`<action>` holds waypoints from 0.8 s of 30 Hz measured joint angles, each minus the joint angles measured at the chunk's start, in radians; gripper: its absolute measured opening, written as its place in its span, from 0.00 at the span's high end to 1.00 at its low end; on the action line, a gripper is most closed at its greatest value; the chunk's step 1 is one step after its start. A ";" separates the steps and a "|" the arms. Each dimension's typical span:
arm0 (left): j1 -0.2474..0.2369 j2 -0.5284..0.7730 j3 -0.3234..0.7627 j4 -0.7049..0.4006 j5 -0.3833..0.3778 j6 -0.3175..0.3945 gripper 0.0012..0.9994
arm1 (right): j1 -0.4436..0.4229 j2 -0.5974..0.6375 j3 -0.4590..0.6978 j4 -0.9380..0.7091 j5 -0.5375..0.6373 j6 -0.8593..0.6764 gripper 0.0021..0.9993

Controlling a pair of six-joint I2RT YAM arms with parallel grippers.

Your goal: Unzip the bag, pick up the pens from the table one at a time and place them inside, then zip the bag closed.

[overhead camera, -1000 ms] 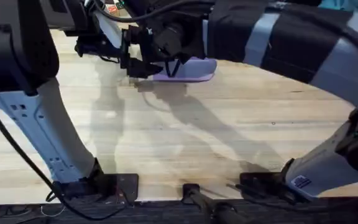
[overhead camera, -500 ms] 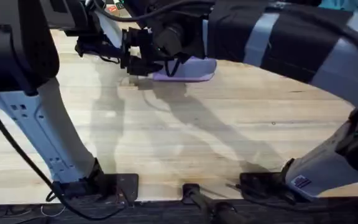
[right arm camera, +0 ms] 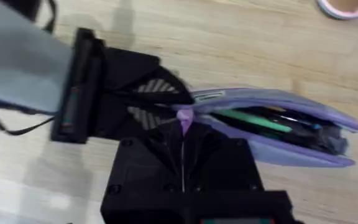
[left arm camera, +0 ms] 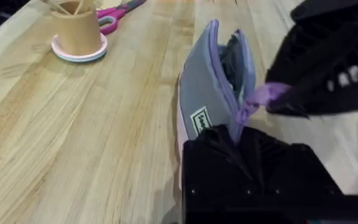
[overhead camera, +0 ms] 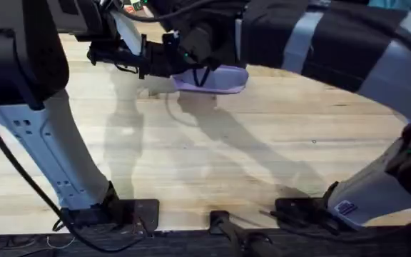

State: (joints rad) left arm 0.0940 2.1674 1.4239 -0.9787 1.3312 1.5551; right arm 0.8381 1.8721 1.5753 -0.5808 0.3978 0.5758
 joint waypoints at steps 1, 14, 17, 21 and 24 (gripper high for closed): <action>0.000 0.000 0.000 0.000 0.000 0.000 0.96 | -0.012 0.000 0.000 -0.011 -0.003 0.000 0.97; -0.002 0.000 0.000 0.007 0.000 0.000 0.96 | -0.206 0.000 0.000 -0.101 -0.060 -0.003 0.97; -0.004 0.000 0.000 0.008 0.001 0.000 0.96 | -0.245 0.000 0.000 -0.110 -0.081 -0.017 0.97; -0.006 0.000 0.000 0.008 0.003 0.000 0.96 | -0.290 0.000 0.000 -0.123 -0.101 -0.031 0.97; -0.006 0.000 0.000 0.008 0.004 0.000 0.96 | -0.323 0.000 0.000 -0.137 -0.104 -0.040 0.97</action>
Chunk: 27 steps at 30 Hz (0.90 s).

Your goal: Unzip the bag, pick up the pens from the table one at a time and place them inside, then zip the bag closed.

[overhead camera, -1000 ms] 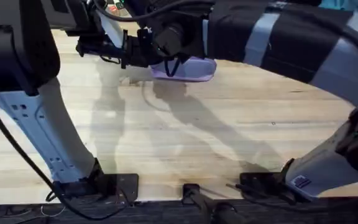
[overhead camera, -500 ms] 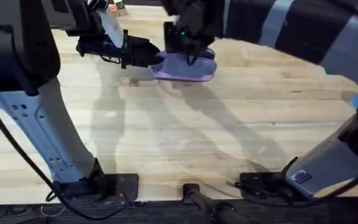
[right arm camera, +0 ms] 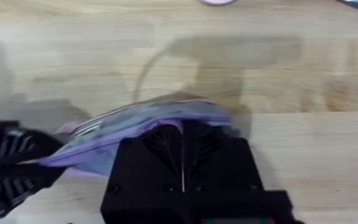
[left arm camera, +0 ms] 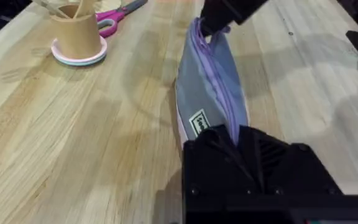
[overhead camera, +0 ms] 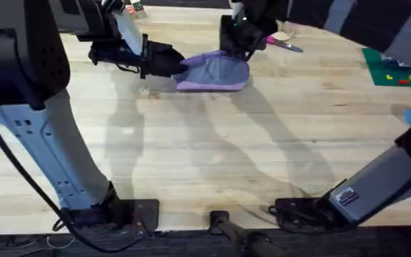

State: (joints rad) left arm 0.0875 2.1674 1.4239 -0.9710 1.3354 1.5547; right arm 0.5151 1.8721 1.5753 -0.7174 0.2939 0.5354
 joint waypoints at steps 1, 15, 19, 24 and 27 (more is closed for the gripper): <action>0.000 0.000 0.000 0.000 0.000 0.000 0.96 | -0.013 0.000 0.000 -0.005 0.000 -0.005 0.97; -0.006 0.000 0.000 -0.001 0.003 -0.003 0.96 | -0.166 0.000 0.000 -0.074 -0.010 -0.047 0.97; -0.014 0.000 0.000 -0.001 0.004 -0.005 0.96 | -0.189 0.000 0.000 -0.077 -0.034 -0.050 0.97; -0.014 0.000 0.000 -0.001 0.004 -0.006 0.96 | -0.217 0.000 -0.031 -0.053 -0.085 -0.045 0.97; -0.014 0.000 0.000 -0.004 0.003 -0.006 0.96 | -0.227 -0.001 -0.122 -0.001 -0.090 -0.024 0.97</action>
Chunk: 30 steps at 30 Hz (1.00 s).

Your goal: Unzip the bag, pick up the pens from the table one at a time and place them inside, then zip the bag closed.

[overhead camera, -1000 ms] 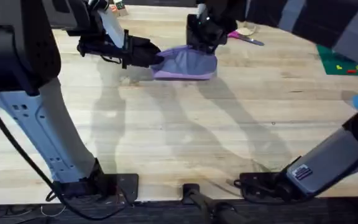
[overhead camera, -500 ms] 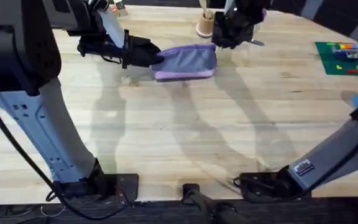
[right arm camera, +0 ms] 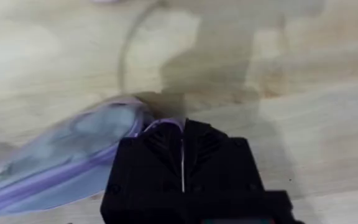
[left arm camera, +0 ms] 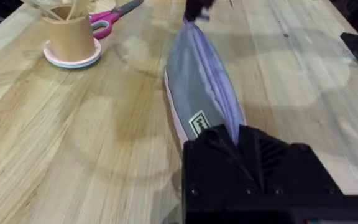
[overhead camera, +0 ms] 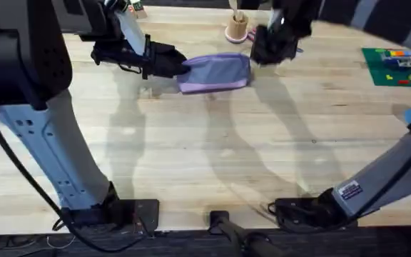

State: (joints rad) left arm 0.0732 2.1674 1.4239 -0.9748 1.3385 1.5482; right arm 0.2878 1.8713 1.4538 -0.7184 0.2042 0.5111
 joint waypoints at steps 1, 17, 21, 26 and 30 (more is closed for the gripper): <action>-0.001 0.000 0.000 -0.001 0.000 0.000 0.96 | -0.001 0.000 -0.033 0.019 0.000 0.008 0.97; 0.001 0.000 0.000 -0.001 -0.012 0.000 0.96 | -0.028 -0.051 -0.218 0.111 0.035 0.045 0.45; 0.006 0.000 0.000 -0.001 -0.015 0.000 0.96 | -0.047 -0.089 -0.169 0.028 0.072 -0.023 0.01; 0.006 0.000 0.000 -0.001 -0.015 0.000 0.96 | -0.005 -0.225 -0.059 -0.074 0.088 -0.133 0.00; 0.006 0.000 0.000 -0.001 -0.015 0.000 0.96 | 0.046 -0.345 -0.030 -0.139 0.090 -0.245 0.00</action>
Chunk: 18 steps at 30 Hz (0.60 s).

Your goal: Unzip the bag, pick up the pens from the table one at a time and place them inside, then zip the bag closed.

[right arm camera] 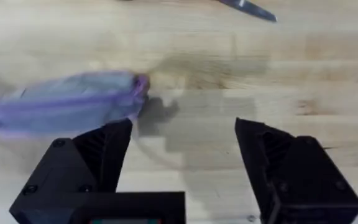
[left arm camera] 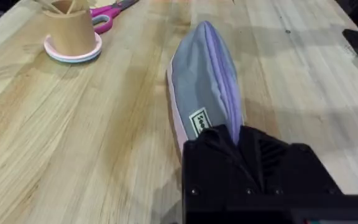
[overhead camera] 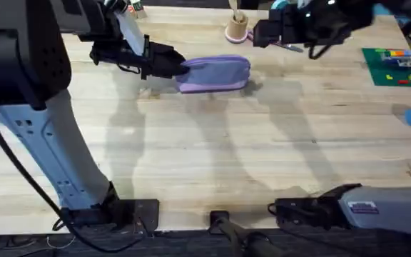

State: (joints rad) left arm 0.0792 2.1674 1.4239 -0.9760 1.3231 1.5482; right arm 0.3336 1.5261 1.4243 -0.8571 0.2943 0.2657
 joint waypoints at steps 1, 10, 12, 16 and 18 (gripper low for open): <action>0.000 0.000 0.000 0.000 0.000 0.000 0.96 | 0.014 -0.025 0.000 -0.016 0.001 -0.024 0.00; 0.003 0.000 0.000 -0.001 0.000 0.000 0.54 | 0.073 -0.084 0.000 -0.068 0.001 -0.112 0.00; 0.008 0.000 0.000 0.000 0.001 0.000 0.22 | 0.074 -0.085 0.000 -0.069 0.001 -0.117 0.00; 0.014 0.000 0.000 0.003 0.000 -0.004 0.01 | 0.074 -0.084 0.000 -0.068 0.001 -0.118 0.00; 0.014 0.000 0.000 0.006 -0.001 -0.004 0.01 | 0.074 -0.084 0.000 -0.069 0.001 -0.119 0.00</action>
State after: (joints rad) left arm 0.0933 2.1672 1.4239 -0.9702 1.3221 1.5441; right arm 0.4080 1.4418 1.4246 -0.9260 0.2955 0.1471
